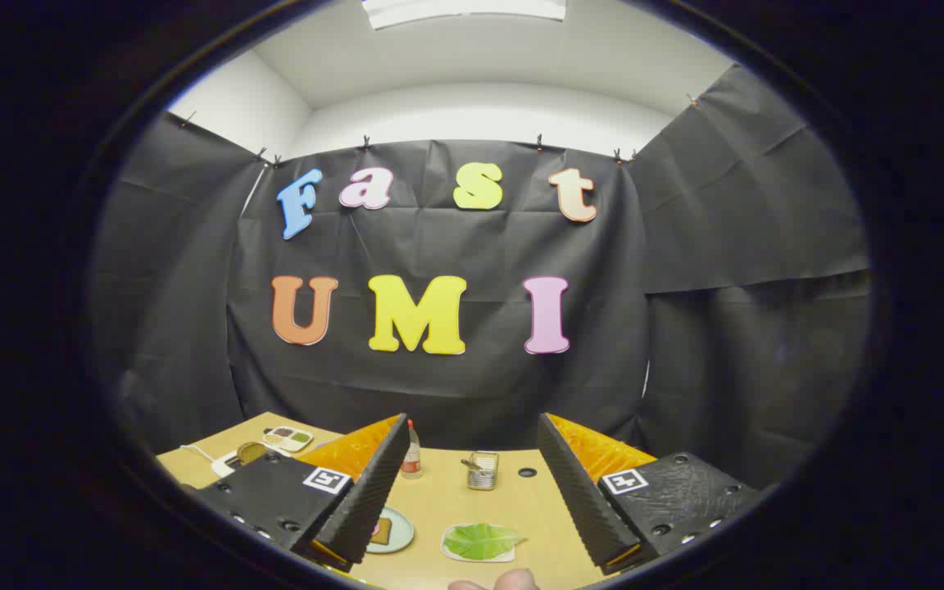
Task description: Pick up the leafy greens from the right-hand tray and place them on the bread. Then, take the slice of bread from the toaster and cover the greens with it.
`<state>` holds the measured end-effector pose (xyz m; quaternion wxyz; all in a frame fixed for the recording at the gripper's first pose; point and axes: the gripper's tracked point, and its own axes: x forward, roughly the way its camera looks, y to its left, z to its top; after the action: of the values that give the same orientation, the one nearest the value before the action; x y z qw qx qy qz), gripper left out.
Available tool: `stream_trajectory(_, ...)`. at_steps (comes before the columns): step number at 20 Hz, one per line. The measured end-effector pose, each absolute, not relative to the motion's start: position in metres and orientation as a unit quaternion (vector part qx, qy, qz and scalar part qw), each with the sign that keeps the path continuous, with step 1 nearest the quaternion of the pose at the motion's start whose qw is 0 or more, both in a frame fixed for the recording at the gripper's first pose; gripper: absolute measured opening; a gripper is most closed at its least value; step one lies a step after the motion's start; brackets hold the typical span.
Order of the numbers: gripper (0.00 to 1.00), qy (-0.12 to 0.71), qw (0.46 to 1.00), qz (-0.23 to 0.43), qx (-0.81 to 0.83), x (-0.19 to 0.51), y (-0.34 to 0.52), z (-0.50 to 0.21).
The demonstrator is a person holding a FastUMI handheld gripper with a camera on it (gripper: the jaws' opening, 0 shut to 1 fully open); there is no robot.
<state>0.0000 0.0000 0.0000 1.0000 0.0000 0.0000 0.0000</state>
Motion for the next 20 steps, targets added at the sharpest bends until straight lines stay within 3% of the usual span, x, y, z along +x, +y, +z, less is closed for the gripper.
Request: stream_trajectory(20,0.95,0.014,0.999,-0.029,0.004,-0.008,-0.032,-0.006)
